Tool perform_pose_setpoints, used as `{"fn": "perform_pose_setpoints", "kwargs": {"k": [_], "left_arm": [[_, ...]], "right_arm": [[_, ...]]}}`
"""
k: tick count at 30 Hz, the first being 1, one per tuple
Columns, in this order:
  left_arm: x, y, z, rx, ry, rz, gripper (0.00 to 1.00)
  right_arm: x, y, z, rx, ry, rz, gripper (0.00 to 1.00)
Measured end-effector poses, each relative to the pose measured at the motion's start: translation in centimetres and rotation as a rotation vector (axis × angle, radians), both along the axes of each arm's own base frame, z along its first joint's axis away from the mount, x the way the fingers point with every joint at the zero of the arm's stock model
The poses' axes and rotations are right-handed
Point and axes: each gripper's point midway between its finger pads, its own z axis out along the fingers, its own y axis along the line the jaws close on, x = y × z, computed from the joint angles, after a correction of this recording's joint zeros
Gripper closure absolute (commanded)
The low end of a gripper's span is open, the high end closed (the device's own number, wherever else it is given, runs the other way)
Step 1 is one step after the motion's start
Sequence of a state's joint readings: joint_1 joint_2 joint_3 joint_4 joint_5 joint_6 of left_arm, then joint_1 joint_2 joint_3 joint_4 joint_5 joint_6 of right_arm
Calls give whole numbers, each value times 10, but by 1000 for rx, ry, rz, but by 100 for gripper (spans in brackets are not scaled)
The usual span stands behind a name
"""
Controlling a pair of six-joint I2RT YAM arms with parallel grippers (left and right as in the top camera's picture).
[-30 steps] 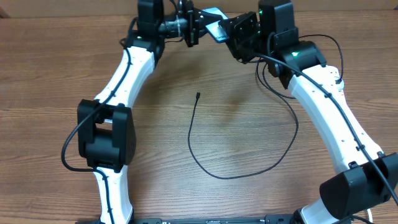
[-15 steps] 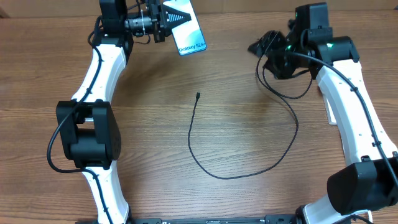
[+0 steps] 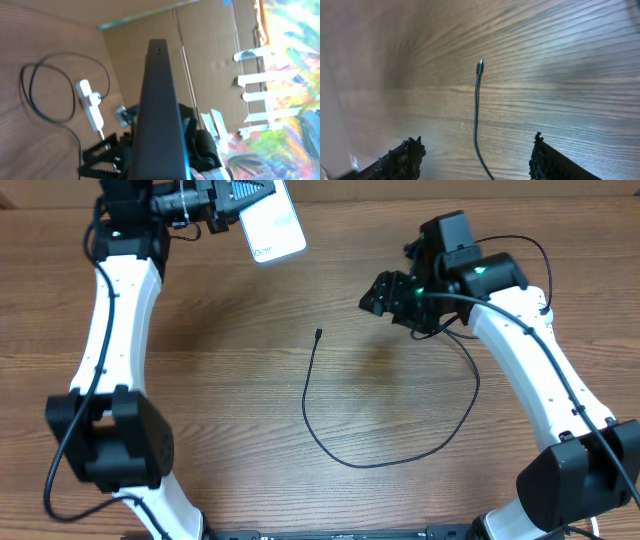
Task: Plug charger to phone and switch on socket
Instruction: 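Open the right gripper and carry the phone leftward with the left gripper, then lower the right gripper onto the black cable's USB-C plug and grasp it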
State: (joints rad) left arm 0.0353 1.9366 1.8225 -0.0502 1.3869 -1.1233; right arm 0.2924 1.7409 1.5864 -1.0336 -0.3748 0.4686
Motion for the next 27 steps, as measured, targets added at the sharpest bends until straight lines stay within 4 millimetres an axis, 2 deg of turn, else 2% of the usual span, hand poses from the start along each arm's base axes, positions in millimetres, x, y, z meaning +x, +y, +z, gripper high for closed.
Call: {"fn": "perform_pose_setpoints", "kwargs": {"k": [3, 5, 6, 7, 10, 14, 20, 24, 27], "left_arm": [[-13, -1, -1, 17, 35, -2, 96], [-16, 0, -15, 45, 91, 20, 96], [-16, 2, -27, 68, 132, 40, 96], [-16, 10, -53, 128, 200, 94, 96], [-21, 27, -98, 268, 295, 164, 96], [-37, 41, -135, 401, 328, 148, 96], [-52, 52, -152, 435, 324, 91, 96], [-50, 70, -155, 424, 318, 109, 96], [-49, 79, -156, 422, 310, 123, 96]], "right_arm": [[-4, 7, -7, -10, -7, 31, 30], [-4, 8, -11, -13, -9, 35, 33], [-2, 8, -12, -12, -13, 33, 36], [0, 8, -14, -9, -19, 24, 38], [6, 11, -18, 4, -33, 10, 41], [10, 29, -34, 8, -22, 30, 46], [7, 68, -75, 6, 29, 81, 50], [9, 83, -94, 9, 46, 87, 54], [15, 88, -107, 17, 55, 68, 55]]}}
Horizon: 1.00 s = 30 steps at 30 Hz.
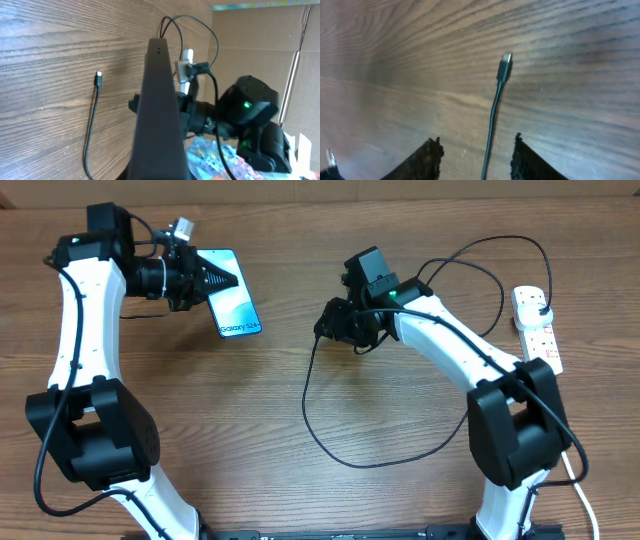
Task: Plug charger to phone and switch on socket
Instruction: 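Lower the right gripper onto the black cable's USB-C plug and grasp it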
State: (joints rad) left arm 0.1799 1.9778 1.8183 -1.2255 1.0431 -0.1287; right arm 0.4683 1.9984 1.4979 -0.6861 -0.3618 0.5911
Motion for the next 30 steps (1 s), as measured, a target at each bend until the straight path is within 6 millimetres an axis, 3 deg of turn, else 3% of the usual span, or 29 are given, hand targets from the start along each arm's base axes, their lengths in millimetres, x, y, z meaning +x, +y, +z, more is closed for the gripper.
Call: {"fn": "perform_pose_setpoints", "kwargs": {"k": [8, 19, 26, 30], "left_arm": [[-1, -1, 0, 2, -6, -7, 96], [-1, -1, 0, 1, -2, -7, 96], [-2, -2, 0, 0, 0, -8, 96], [-2, -2, 0, 0, 1, -8, 96]], "right_arm": [[11, 7, -38, 5, 50, -63, 60], [14, 25, -48, -16, 28, -133, 64], [17, 20, -67, -62, 35, -176, 65], [24, 19, -66, -66, 9, -192, 65]]}}
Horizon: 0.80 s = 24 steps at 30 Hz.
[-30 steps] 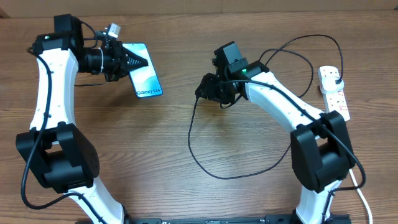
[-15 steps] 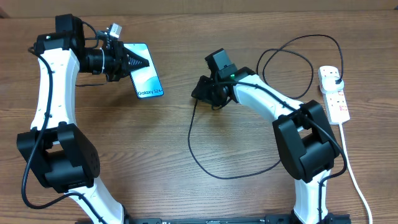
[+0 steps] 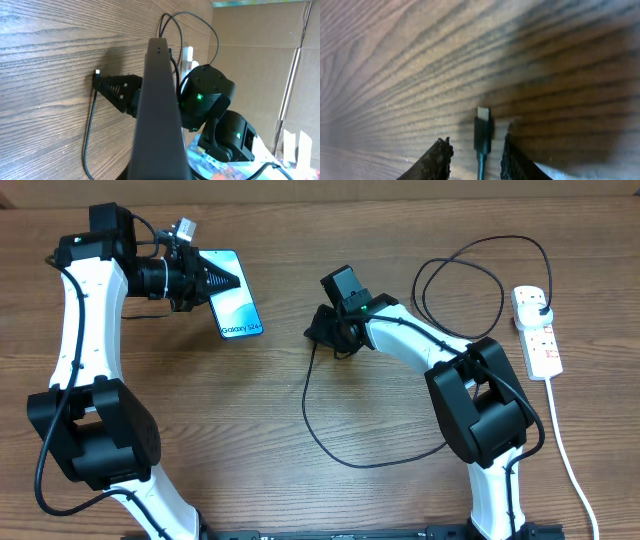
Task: Plug charger to phone and switch on socket
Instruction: 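Lower the right gripper onto the black cable's USB-C plug and grasp it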
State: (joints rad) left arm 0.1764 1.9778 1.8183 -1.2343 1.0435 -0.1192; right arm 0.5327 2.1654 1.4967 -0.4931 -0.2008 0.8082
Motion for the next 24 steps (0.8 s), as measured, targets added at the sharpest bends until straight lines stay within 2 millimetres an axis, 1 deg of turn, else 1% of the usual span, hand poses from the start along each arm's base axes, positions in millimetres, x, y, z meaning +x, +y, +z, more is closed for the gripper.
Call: {"fn": "perform_pose_setpoints", "kwargs": {"k": [5, 8, 12, 16, 21, 24], "left_arm": [[-1, 0, 0, -1, 8, 0, 96], [-2, 0, 0, -2, 13, 0, 96], [-3, -1, -1, -3, 19, 0, 96], [-4, -1, -1, -4, 23, 0, 96], [-4, -1, -1, -4, 23, 0, 96], [-4, -1, -1, -4, 23, 0, 96]], "right_arm": [[1, 0, -2, -7, -7, -3, 66], [-2, 5, -4, -9, -6, 7, 66], [-7, 17, -5, -9, -7, 32, 70], [-12, 23, -7, -12, 0, 46, 78], [-13, 22, -11, -18, 11, 45, 96], [-14, 22, -12, -17, 17, 47, 96]]}}
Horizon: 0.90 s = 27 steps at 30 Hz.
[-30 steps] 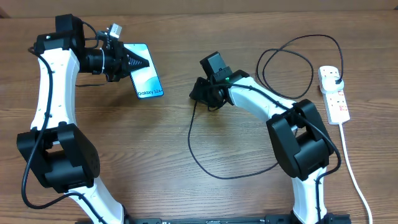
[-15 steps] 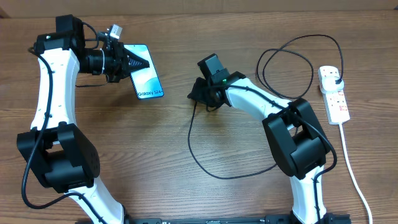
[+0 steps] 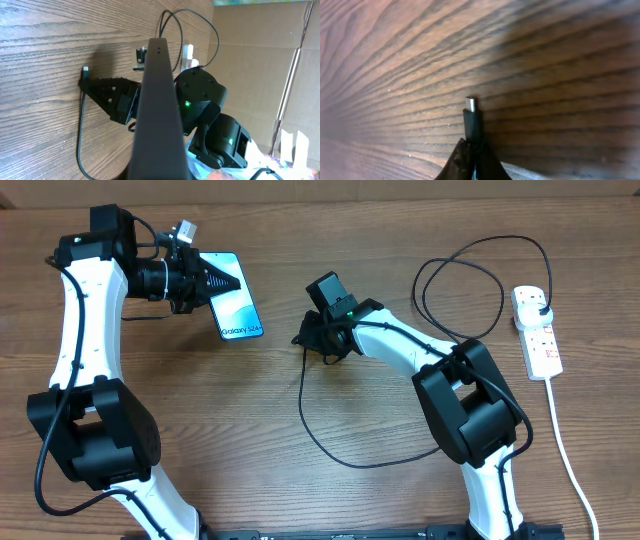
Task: Plug charger to phone and switch on socket
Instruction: 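Lower the right gripper onto the black cable's USB-C plug and grasp it, then lift the plug with the right gripper toward the phone's bottom edge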
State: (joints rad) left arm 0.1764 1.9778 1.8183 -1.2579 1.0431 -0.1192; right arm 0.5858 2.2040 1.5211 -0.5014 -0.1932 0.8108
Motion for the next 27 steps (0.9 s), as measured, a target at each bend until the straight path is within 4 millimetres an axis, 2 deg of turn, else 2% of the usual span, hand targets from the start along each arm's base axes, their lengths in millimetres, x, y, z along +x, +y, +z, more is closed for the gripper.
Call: {"fn": "perform_pose_setpoints", "kwargs": {"k": [9, 13, 15, 17, 21, 25, 27], "left_arm": [[-2, 1, -3, 17, 14, 3, 96], [-2, 2, -4, 24, 15, 4, 96], [-1, 2, -4, 25, 15, 4, 96], [-1, 2, -4, 24, 14, 4, 96], [-2, 0, 0, 4, -13, -14, 96], [-2, -6, 11, -58, -62, -43, 96], [-2, -9, 16, -87, -77, -51, 96]], "right_arm": [[-8, -4, 2, 6, -2, 159, 96], [-14, -17, 6, 15, 14, 220, 96], [-15, -27, 17, 20, 10, 231, 96], [-12, -31, 36, 38, -20, 243, 96], [-11, -33, 99, 123, -135, 309, 96], [-30, -37, 165, 218, -230, 402, 96], [-46, -41, 187, 247, -240, 445, 96]]}}
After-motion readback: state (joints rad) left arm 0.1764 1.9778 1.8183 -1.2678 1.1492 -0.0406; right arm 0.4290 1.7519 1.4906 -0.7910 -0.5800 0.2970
